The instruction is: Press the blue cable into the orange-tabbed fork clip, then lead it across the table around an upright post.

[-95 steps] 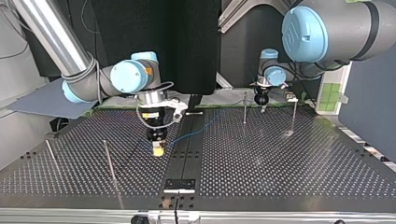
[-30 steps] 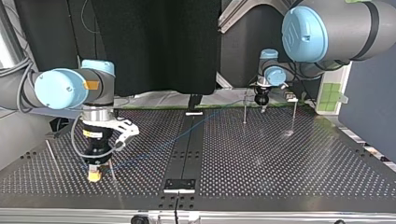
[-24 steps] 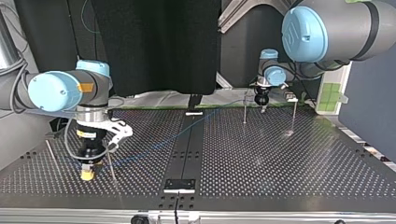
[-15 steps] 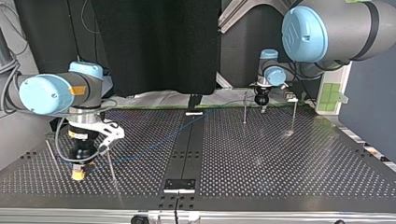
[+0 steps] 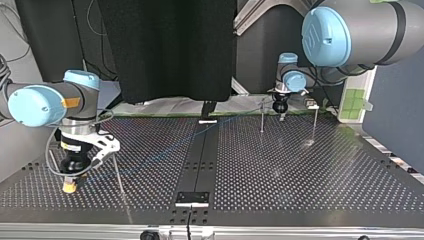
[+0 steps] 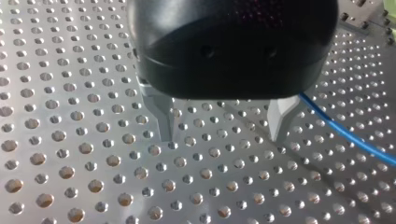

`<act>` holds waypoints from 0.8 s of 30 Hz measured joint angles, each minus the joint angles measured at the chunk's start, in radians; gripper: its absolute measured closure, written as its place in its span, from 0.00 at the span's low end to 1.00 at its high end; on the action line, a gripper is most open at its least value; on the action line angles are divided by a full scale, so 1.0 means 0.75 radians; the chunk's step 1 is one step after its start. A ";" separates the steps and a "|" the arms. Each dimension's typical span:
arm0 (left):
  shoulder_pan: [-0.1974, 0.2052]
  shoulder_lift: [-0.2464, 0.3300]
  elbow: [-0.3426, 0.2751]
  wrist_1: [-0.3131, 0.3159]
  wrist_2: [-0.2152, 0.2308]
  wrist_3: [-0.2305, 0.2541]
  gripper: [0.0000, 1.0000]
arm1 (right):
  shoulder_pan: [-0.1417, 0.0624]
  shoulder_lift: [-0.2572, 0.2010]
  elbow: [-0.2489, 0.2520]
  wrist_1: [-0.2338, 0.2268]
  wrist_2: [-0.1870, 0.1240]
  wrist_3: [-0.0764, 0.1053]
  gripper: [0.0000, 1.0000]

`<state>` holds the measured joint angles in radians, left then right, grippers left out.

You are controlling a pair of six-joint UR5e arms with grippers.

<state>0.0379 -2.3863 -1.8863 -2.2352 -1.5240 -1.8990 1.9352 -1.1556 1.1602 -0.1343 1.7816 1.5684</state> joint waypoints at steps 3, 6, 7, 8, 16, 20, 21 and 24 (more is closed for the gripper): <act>0.000 0.000 0.000 0.000 0.000 0.000 0.00 | -0.013 0.011 0.000 0.001 -0.003 0.003 0.99; 0.000 0.000 0.000 0.000 0.000 0.000 0.00 | -0.020 0.017 0.003 0.001 -0.004 0.005 0.99; 0.000 0.000 0.000 0.000 0.000 0.000 0.00 | -0.022 0.018 0.006 0.001 -0.004 0.005 0.99; 0.000 0.000 0.000 0.000 0.000 0.000 0.00 | -0.023 0.018 0.010 0.001 -0.004 0.004 0.99; 0.000 0.000 0.000 0.000 -0.002 0.000 0.00 | -0.030 0.022 0.076 -0.006 0.000 -0.003 0.99; 0.000 0.000 0.000 0.000 -0.002 0.001 0.00 | -0.039 0.027 0.119 -0.011 0.000 -0.003 0.99; 0.000 0.000 0.000 0.000 -0.002 0.001 0.00 | -0.041 0.029 0.130 -0.012 0.000 -0.003 0.99; 0.000 0.000 0.000 0.000 -0.002 0.001 0.00 | -0.049 0.039 0.164 -0.017 -0.003 -0.004 0.99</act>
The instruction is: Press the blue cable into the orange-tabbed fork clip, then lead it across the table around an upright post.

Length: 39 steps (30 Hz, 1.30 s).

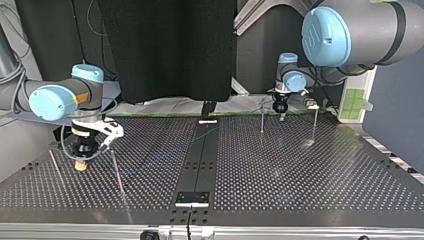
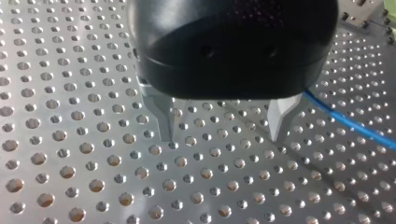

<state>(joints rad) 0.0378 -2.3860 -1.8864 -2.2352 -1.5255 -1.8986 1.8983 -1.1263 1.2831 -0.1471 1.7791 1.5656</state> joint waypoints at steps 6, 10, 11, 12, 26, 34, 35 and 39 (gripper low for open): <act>0.000 0.000 0.000 0.000 0.000 0.002 0.00 | -0.007 0.042 0.025 -0.002 -0.011 -0.001 0.99; 0.000 0.000 0.000 0.000 0.000 0.005 0.00 | -0.013 0.075 0.032 -0.002 -0.015 -0.002 0.99; 0.000 0.000 0.000 0.000 0.000 0.005 0.00 | -0.015 0.086 0.032 -0.002 -0.016 -0.003 0.99; 0.000 0.000 0.000 0.000 0.000 0.005 0.00 | -0.016 0.097 0.033 -0.003 -0.018 -0.003 0.99; 0.000 0.000 0.000 0.000 0.000 0.006 0.00 | -0.044 0.190 0.056 -0.021 -0.020 -0.008 0.99; -0.001 0.000 0.000 0.000 0.000 0.006 0.00 | -0.060 0.221 0.066 -0.077 -0.047 -0.010 0.99; -0.001 0.000 0.000 0.000 0.000 0.006 0.00 | -0.061 0.224 0.067 -0.086 -0.055 -0.010 0.99; -0.002 0.000 0.000 0.000 0.001 0.006 0.00 | -0.061 0.249 0.067 -0.110 -0.077 -0.010 0.99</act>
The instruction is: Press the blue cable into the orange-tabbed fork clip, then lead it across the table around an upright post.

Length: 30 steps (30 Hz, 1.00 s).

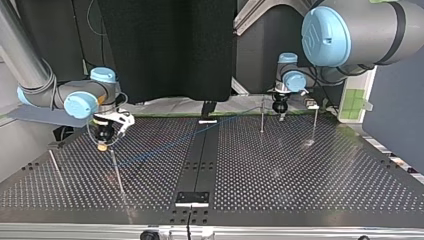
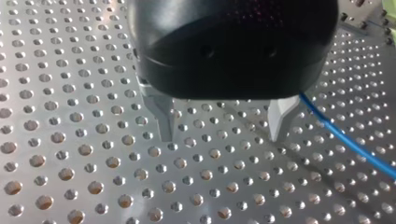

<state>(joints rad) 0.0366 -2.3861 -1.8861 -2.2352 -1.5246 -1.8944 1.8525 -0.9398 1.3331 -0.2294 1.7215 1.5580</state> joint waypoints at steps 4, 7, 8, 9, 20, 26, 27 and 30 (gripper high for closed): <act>0.000 0.000 0.000 0.000 0.001 0.000 0.00 | 0.000 0.040 0.000 -0.007 -0.006 0.000 0.99; 0.000 0.000 0.000 0.000 0.001 0.000 0.00 | 0.004 0.063 0.000 -0.014 -0.006 0.000 0.99; 0.000 0.000 0.000 0.000 0.001 0.000 0.00 | 0.005 0.069 0.000 -0.017 -0.006 0.000 0.99; 0.000 0.000 0.000 0.000 0.001 0.001 0.00 | 0.006 0.075 0.000 -0.019 -0.007 0.000 0.99; 0.000 0.000 0.000 0.000 0.000 0.002 0.00 | 0.009 0.139 0.030 -0.054 -0.009 0.002 0.99; 0.000 0.000 0.000 0.000 -0.001 0.002 0.00 | 0.004 0.147 0.090 -0.135 -0.009 0.013 0.99; 0.000 0.000 0.000 0.000 -0.001 0.002 0.00 | 0.003 0.148 0.099 -0.148 -0.008 0.014 0.99; 0.000 0.000 0.000 0.000 0.000 0.002 0.00 | 0.002 0.149 0.123 -0.184 -0.009 0.017 0.99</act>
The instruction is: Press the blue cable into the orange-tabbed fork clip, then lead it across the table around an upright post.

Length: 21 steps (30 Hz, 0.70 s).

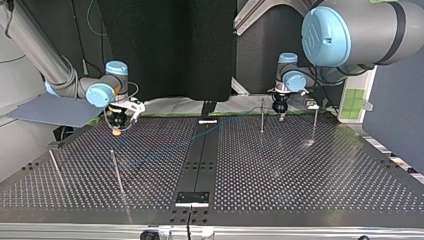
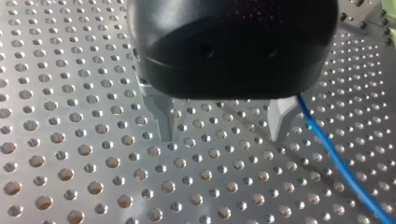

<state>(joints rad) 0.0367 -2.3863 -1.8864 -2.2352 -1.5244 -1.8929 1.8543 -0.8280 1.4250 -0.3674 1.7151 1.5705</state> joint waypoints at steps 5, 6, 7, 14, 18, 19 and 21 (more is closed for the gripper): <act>0.000 0.000 0.000 0.000 0.001 0.000 0.00 | 0.002 0.019 0.034 -0.045 0.000 -0.001 0.99; 0.000 0.000 0.000 0.000 0.001 0.000 0.00 | 0.002 0.026 0.039 -0.051 0.001 -0.001 0.99; 0.000 0.000 0.000 0.000 0.001 0.000 0.00 | 0.003 0.039 0.044 -0.057 0.002 -0.002 0.99; 0.000 0.000 0.000 0.000 0.001 0.000 0.00 | -0.001 0.135 0.053 -0.084 0.007 -0.006 0.99; 0.000 0.000 0.000 0.000 0.001 0.000 0.00 | -0.009 0.190 0.057 -0.109 0.014 -0.007 0.99; 0.000 0.000 0.000 0.000 0.001 0.000 0.00 | -0.013 0.206 0.058 -0.116 0.020 -0.006 0.99; 0.000 0.000 0.000 0.000 0.001 0.000 0.00 | -0.019 0.228 0.059 -0.128 0.028 -0.004 0.99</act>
<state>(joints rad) 0.0366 -2.3864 -1.8864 -2.2352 -1.5239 -1.8929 1.8399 -0.6567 1.4692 -0.4634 1.7364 1.5672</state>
